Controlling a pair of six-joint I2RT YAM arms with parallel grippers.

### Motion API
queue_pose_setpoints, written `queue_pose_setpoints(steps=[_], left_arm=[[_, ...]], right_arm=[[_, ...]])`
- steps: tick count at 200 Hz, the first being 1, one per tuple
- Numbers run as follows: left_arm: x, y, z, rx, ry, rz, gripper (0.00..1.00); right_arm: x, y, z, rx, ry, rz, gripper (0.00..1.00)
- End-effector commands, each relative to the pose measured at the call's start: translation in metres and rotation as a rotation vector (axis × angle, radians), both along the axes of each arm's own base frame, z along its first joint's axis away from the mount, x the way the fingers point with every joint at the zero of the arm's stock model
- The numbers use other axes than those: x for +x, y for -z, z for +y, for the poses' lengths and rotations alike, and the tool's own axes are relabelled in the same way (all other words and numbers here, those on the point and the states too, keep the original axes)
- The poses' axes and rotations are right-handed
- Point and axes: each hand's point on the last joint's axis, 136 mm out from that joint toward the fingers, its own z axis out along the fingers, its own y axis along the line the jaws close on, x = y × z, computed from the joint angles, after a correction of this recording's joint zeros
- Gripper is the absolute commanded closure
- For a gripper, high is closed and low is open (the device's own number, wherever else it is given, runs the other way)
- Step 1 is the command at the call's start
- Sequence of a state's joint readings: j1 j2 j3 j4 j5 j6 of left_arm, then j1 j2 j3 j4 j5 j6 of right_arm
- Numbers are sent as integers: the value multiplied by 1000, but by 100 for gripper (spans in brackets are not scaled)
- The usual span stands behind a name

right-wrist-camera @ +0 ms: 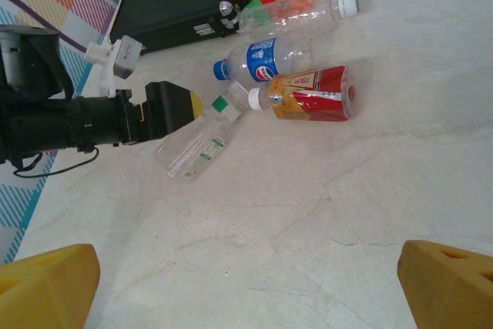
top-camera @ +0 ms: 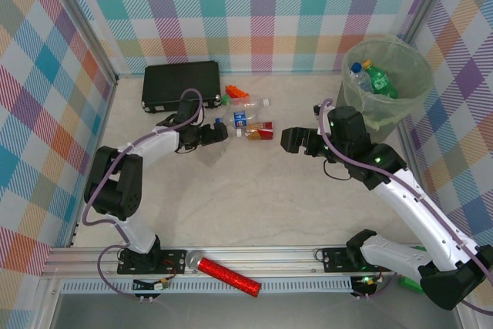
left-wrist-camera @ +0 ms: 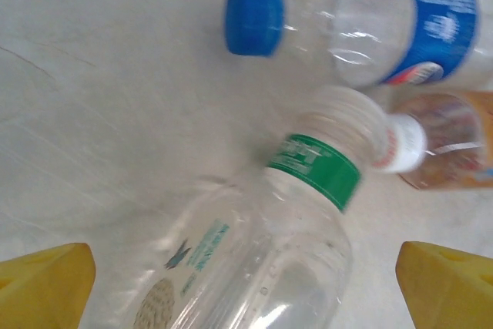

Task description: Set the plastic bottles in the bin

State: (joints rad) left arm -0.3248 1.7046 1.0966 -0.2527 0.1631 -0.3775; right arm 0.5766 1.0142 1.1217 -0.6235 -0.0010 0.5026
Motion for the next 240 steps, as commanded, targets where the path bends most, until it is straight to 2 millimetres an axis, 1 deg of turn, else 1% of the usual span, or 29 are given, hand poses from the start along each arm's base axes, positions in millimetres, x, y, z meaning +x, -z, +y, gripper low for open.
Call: queue_pose_setpoints(steps=[1,16,21,40,78,94,119,139,162,184,209,240], left_arm=[[-13,-13,-17,-30,56,-19,0],[-19,-11,-21,7,85,-24,0],[-27,-5,-19,39,93,7,0],[-37,0,-21,127,132,17,0],[-43,7,-9,279,99,53,0],[-44,9,-9,293,86,67,0],[-46,16,-16,303,83,86,0],[-45,24,-21,287,64,114,3],[-44,30,-26,259,35,140,3],[-44,32,-29,255,12,153,3],[-47,35,-26,285,9,161,3],[-48,30,-26,286,16,147,3]], right_arm=[[-1,-5,-1,25,12,-20,1],[-2,-5,-1,27,13,-23,1],[-3,-4,-2,26,15,-22,1],[-3,-2,-3,24,17,-20,1],[-3,-3,-3,27,21,-25,1],[-3,-3,-3,30,21,-24,1],[-3,-4,-3,31,21,-25,1],[-4,-3,-3,32,20,-23,1],[-5,-2,-3,30,20,-20,1],[-6,-1,-5,27,24,-21,1],[-5,-1,-5,24,26,-25,1],[-5,1,-4,27,22,-23,1]])
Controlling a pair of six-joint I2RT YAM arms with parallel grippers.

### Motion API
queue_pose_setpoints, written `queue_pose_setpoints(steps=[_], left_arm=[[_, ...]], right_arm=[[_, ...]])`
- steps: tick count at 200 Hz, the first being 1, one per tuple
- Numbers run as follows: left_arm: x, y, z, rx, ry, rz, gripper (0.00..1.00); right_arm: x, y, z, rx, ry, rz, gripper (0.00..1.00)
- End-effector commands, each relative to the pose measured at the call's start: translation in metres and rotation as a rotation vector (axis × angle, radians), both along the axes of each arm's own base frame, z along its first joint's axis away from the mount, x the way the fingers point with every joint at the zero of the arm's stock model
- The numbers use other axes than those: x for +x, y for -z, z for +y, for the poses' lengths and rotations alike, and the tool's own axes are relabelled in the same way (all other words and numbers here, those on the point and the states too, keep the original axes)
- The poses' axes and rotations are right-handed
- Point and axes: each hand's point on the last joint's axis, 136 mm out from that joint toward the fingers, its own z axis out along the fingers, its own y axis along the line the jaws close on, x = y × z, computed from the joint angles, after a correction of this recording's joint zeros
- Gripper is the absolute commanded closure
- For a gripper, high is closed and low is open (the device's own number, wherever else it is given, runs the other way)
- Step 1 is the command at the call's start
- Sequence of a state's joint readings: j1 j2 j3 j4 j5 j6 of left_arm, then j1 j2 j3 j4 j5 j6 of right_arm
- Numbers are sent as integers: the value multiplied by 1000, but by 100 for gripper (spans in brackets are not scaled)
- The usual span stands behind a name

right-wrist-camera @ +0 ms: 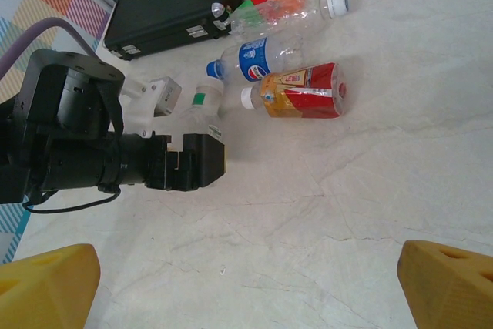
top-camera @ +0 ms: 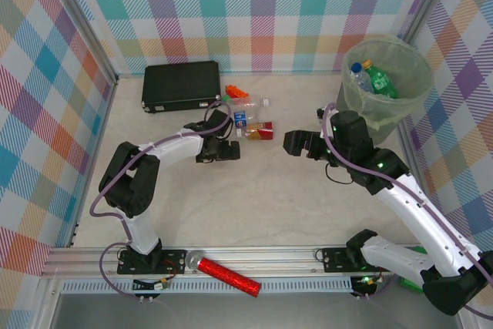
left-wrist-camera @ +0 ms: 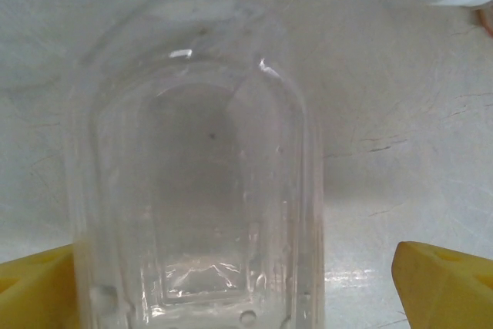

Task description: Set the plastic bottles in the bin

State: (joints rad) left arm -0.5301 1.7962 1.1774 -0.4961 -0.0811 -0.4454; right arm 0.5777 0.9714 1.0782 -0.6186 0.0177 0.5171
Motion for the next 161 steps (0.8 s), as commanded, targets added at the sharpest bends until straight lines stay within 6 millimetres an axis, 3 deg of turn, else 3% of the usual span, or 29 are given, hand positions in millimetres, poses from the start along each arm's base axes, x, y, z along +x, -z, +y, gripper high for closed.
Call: queue_pose_setpoints(steps=[1,62,113,161], left_arm=[[0,-8,1,16,-8,-11,4],[3,1,7,91,24,-8,9],[0,7,5,129,67,-20,21],[-1,13,8,156,74,-58,21]], right_arm=[[1,-5,3,24,0,-22,1],[-2,-7,4,37,-5,-21,1],[-3,-8,5,44,-12,-20,1],[-2,-8,8,53,-17,-7,1]])
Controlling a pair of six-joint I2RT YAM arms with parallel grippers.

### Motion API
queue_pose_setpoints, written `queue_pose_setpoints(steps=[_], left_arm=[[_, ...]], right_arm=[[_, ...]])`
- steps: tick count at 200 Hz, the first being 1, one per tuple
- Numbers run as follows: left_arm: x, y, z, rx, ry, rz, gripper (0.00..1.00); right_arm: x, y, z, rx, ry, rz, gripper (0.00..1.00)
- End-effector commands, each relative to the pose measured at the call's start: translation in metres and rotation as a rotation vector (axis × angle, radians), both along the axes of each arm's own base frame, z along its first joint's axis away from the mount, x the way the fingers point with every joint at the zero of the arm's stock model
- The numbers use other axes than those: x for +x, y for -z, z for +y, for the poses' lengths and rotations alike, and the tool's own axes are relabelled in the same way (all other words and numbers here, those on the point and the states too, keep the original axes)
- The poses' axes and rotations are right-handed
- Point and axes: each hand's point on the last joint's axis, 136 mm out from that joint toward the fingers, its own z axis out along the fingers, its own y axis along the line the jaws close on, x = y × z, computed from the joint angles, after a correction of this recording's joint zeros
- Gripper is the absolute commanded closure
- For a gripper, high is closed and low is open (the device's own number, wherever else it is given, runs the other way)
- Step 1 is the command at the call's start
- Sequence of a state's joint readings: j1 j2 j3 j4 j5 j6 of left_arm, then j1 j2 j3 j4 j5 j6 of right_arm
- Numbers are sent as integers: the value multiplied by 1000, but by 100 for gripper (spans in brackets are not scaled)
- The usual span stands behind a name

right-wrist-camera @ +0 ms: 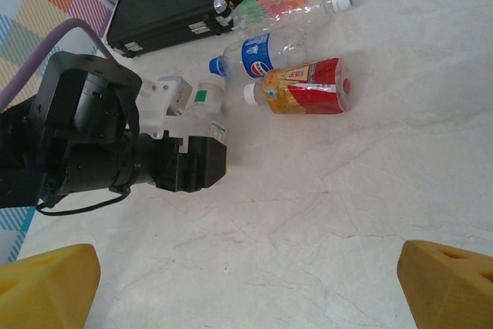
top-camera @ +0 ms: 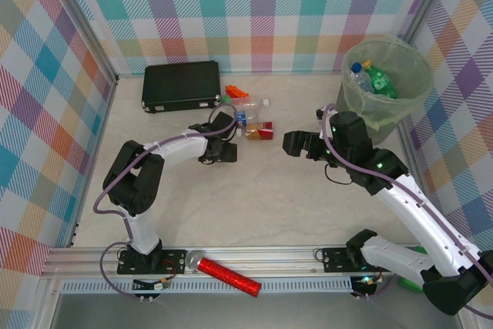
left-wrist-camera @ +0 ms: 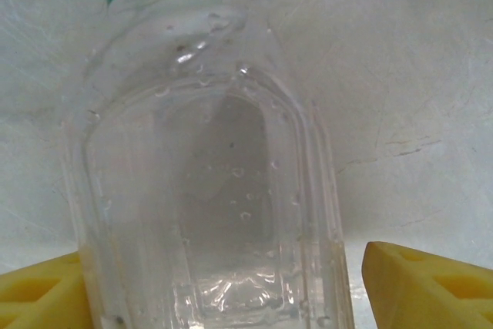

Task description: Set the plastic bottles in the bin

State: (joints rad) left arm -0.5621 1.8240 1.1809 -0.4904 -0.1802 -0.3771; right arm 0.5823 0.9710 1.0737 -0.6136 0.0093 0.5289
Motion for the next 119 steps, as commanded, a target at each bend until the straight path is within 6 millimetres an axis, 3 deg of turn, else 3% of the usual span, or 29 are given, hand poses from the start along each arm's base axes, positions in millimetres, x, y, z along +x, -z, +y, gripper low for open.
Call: queue_pose_setpoints(steps=[1,37,49,70,92,119], left_arm=[[-3,6,5,42,13,-23,21],[-3,7,5,39,13,-48,28],[-2,5,4,32,14,-59,38],[-4,-2,2,21,21,-81,44],[-6,-16,-2,-2,37,-117,48],[-13,-47,-15,-97,93,-203,48]], right_arm=[[-1,-9,6,41,-12,-15,1],[-1,-10,6,45,-12,-14,1],[0,-10,6,43,-9,-15,1],[0,-9,5,44,-6,-16,1],[2,-10,7,49,-11,-22,1],[2,-15,13,73,-36,-28,1]])
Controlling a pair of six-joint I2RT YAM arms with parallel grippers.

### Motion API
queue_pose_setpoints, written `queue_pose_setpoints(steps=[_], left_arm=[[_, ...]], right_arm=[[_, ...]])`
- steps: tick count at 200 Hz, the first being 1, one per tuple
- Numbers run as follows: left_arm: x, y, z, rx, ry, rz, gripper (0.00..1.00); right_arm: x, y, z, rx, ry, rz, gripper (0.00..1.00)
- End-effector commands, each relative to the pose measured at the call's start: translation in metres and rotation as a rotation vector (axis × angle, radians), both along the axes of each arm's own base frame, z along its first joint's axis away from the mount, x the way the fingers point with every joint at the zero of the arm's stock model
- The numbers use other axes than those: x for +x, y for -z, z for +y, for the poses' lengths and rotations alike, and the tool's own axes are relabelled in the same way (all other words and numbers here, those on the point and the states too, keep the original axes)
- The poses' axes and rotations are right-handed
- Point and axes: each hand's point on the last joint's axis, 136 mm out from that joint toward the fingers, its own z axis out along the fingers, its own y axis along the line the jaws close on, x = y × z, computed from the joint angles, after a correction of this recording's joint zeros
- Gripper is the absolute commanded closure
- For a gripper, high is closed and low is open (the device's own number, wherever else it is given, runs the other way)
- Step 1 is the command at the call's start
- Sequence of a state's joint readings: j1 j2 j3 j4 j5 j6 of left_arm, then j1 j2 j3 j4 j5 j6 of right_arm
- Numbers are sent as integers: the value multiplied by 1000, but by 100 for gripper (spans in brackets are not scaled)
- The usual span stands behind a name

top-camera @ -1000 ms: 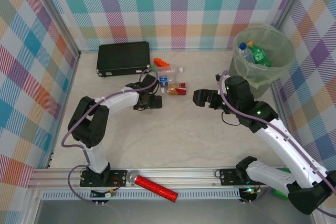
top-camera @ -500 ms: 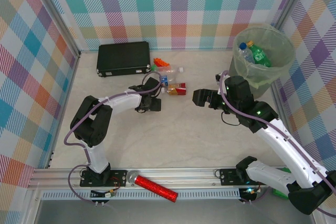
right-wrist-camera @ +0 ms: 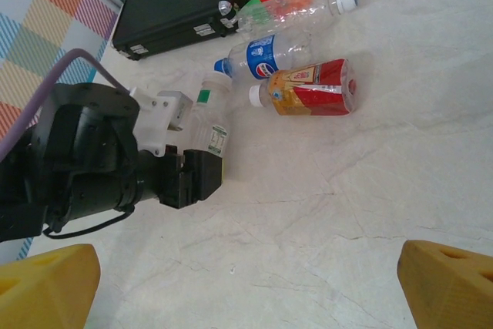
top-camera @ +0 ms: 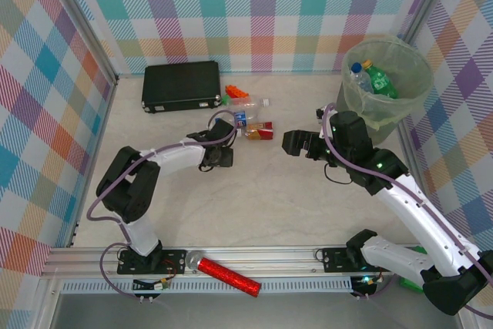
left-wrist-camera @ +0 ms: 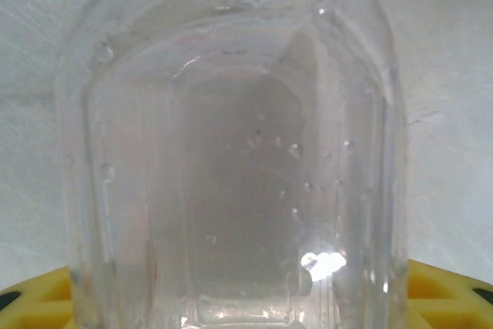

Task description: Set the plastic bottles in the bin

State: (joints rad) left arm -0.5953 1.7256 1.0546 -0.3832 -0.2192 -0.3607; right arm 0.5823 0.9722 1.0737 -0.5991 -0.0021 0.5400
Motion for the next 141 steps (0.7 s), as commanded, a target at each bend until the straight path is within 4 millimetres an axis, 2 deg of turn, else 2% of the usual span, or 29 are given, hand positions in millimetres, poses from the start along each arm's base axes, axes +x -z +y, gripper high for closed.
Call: queue_pose_setpoints(steps=[1,19,23,50,94,113,141], left_arm=[[-2,-42,-16,-95,67,-120,48],[-15,-66,-31,-164,152,-168,47],[-13,-77,-38,-194,174,-206,47],[-35,-116,-61,-255,310,-292,47],[-67,-171,-74,-342,413,-433,47],[-79,-184,-77,-370,439,-466,47],[-94,-192,-85,-380,483,-478,47]], right_arm=[[1,-12,11,54,-34,-26,1],[-1,-16,18,86,-66,-27,0],[-1,-17,20,96,-74,-30,2],[-2,-22,37,146,-137,2,14],[10,-33,52,144,-165,64,29],[14,-42,66,186,-219,88,33],[21,-50,87,245,-289,136,32]])
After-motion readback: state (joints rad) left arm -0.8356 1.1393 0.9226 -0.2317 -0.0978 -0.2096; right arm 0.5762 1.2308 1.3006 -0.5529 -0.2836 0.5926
